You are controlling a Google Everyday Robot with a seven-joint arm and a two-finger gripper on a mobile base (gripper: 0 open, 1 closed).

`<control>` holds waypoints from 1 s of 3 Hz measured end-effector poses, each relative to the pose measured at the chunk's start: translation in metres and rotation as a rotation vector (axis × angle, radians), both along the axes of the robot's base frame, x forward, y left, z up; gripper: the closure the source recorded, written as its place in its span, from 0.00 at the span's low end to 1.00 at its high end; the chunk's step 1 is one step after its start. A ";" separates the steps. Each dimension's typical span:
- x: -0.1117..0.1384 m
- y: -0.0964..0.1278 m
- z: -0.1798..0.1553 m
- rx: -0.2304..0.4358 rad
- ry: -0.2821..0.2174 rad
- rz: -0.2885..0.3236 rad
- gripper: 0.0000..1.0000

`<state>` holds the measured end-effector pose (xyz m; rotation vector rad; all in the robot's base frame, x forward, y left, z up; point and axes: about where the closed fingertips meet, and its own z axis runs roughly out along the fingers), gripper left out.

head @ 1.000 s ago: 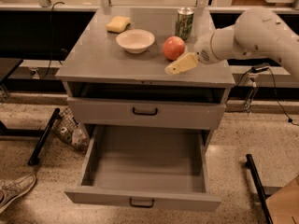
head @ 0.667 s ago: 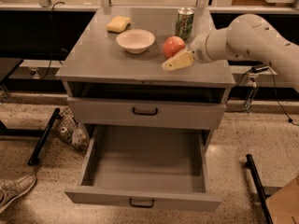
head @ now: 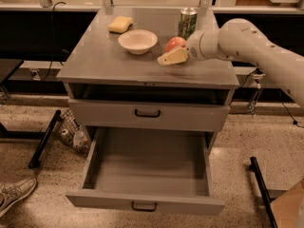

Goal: Place apple into middle drawer

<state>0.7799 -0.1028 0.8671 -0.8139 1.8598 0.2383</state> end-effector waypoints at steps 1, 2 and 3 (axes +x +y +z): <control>0.010 0.012 -0.004 0.016 0.000 0.012 0.19; 0.010 0.017 -0.008 0.031 0.011 0.026 0.42; 0.001 0.010 -0.004 0.082 0.006 0.046 0.65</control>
Offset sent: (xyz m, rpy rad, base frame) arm 0.0099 0.0173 -0.0099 0.0473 0.0186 0.0346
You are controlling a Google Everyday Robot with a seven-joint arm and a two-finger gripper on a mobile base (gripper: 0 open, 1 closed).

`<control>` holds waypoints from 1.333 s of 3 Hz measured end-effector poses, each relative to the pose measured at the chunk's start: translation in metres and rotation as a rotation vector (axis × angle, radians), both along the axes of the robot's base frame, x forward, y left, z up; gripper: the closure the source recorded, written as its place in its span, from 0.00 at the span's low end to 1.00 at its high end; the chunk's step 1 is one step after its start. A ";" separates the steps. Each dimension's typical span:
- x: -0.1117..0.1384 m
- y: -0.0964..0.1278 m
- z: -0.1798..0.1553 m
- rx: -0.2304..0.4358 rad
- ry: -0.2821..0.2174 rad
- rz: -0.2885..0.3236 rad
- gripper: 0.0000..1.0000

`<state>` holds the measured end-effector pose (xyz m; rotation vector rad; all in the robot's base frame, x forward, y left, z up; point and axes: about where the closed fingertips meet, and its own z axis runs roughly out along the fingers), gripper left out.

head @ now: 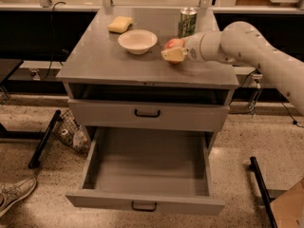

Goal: Place apple into middle drawer

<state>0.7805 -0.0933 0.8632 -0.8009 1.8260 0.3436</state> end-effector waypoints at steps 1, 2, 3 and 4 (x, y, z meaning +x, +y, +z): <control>-0.020 -0.020 0.025 0.088 -0.046 0.031 0.89; -0.054 -0.038 0.056 0.110 -0.095 0.104 1.00; -0.054 -0.038 0.056 0.110 -0.095 0.104 1.00; -0.084 -0.036 0.053 0.091 -0.072 0.145 1.00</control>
Offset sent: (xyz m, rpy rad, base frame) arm -0.1000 -0.0698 0.1019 0.1295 -0.1552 0.1871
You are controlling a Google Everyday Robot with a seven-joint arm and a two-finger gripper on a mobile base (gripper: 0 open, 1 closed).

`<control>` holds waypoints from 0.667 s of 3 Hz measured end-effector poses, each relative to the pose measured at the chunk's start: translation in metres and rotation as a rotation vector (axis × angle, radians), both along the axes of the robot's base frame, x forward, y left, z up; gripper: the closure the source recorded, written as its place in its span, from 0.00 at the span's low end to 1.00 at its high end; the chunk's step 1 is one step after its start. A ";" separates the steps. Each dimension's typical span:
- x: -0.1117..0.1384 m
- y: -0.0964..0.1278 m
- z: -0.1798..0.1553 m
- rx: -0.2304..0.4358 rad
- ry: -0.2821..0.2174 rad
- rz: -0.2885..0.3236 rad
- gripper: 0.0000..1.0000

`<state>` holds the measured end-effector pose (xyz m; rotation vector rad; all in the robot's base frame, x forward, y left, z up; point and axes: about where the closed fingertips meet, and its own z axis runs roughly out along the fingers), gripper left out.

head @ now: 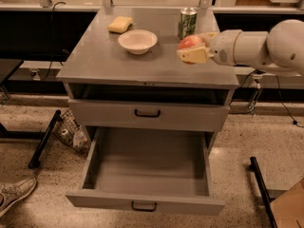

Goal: Place apple into middle drawer

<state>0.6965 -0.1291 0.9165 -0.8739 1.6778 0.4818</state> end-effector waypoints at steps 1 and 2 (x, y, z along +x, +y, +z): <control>-0.075 0.019 -0.013 -0.008 0.047 0.105 1.00; -0.124 0.044 -0.040 -0.033 0.128 0.204 1.00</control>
Offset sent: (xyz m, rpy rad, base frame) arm -0.1848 0.0659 -0.0717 -0.0635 0.2240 0.3140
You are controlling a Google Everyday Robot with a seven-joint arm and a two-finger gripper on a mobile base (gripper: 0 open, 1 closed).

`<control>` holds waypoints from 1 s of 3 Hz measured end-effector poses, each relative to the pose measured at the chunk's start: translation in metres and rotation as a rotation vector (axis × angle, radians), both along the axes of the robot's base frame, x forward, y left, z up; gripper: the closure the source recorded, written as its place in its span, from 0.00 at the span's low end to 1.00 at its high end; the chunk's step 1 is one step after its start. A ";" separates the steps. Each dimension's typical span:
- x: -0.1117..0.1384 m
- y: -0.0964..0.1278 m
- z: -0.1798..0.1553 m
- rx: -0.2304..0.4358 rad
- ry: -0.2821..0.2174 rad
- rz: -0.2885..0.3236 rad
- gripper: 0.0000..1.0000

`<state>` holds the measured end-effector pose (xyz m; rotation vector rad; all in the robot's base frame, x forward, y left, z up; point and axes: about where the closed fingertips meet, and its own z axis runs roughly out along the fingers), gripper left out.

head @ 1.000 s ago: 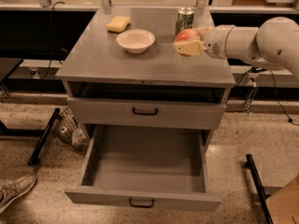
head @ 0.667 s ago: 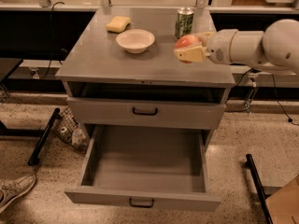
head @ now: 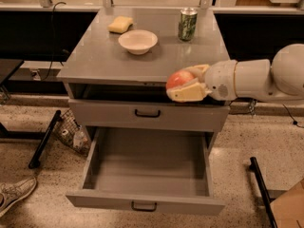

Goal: Place apple into middle drawer

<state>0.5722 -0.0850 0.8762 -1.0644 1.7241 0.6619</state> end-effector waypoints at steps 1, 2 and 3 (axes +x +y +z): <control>-0.029 0.032 -0.058 -0.085 0.111 0.061 1.00; -0.041 0.042 -0.079 -0.106 0.148 0.087 1.00; -0.041 0.042 -0.078 -0.105 0.147 0.086 1.00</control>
Offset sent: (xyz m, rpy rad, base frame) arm -0.0266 0.0282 -0.0518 -0.0755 0.0991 0.0543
